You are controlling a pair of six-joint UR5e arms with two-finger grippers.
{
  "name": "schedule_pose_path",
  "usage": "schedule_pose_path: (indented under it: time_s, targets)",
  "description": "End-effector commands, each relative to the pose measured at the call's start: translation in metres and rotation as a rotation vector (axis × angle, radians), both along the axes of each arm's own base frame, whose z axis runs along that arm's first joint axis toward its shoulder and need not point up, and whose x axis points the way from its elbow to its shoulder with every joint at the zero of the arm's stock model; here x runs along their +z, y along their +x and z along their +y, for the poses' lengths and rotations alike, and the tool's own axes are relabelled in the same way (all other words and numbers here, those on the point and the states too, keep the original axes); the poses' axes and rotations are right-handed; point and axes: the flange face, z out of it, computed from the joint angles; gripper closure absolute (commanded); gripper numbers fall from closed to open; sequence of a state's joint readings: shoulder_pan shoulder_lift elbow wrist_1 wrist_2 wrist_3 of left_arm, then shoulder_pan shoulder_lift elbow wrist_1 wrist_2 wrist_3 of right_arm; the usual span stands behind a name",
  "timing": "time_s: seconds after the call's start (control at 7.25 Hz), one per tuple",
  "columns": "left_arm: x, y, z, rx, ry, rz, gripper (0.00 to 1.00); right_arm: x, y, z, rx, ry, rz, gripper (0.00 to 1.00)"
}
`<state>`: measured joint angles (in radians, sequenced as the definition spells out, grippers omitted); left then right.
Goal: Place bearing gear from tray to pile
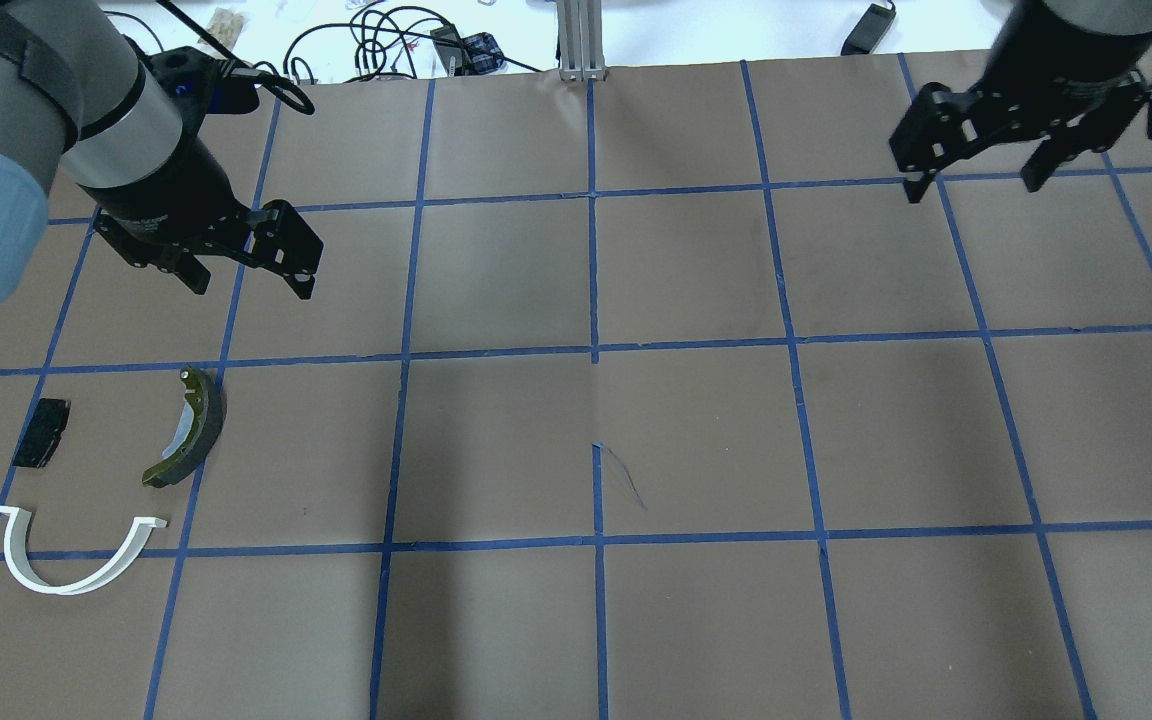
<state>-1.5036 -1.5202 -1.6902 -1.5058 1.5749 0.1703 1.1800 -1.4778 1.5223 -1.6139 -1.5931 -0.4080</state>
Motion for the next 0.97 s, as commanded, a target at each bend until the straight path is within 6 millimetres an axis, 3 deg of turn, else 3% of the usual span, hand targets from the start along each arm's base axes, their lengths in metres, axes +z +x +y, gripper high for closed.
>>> schedule_pose_path:
  time_s: [0.0, 0.14, 0.28, 0.41, 0.55, 0.83]
  targets:
    - [0.000, 0.000, -0.001, 0.000, -0.004, -0.001, 0.00, -0.069, -0.140, -0.021, -0.004, 0.010, 0.040, 0.00]
    - [-0.002, 0.000, -0.001, 0.000, -0.001, 0.001, 0.00, -0.101, -0.197, -0.019, 0.049, 0.005, 0.045, 0.00]
    - [-0.002, 0.000, 0.000, 0.000, -0.004, -0.001, 0.00, -0.131, -0.243, -0.020, 0.103, -0.015, 0.071, 0.00]
    - [-0.002, 0.000, 0.000, 0.000, -0.004, -0.001, 0.00, -0.165, -0.283, -0.007, 0.088, 0.004, 0.040, 0.00]
    - [-0.002, 0.000, 0.000, 0.000, -0.004, 0.001, 0.00, -0.192, -0.313, 0.004, 0.093, 0.022, 0.010, 0.02]
    - [-0.002, 0.000, -0.001, -0.001, -0.002, 0.001, 0.00, -0.233, -0.352, 0.014, 0.123, 0.015, 0.017, 0.11]
